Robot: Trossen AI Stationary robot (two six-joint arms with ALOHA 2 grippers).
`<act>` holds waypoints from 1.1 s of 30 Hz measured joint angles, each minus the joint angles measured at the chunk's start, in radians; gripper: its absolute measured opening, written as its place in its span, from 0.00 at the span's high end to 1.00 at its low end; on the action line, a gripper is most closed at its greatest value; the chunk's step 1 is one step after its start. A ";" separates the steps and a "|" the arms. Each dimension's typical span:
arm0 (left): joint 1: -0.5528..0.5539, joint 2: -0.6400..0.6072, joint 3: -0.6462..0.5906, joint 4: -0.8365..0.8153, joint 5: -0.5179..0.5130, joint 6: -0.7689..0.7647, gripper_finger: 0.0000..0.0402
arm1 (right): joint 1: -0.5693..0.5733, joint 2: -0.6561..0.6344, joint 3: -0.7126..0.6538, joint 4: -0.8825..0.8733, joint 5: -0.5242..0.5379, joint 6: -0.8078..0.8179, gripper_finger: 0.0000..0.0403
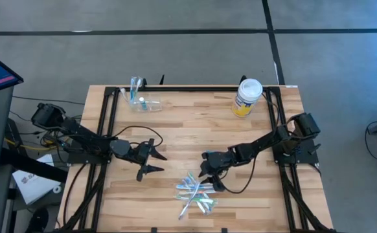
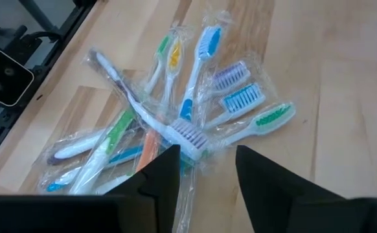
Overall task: Pick & Place toothbrushing station
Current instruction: Put the purple toothbrush into the transparent organizer
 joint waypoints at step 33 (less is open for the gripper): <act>0.000 0.000 0.000 0.000 0.000 0.000 0.47 | 0.014 0.012 0.000 0.023 0.007 0.017 0.68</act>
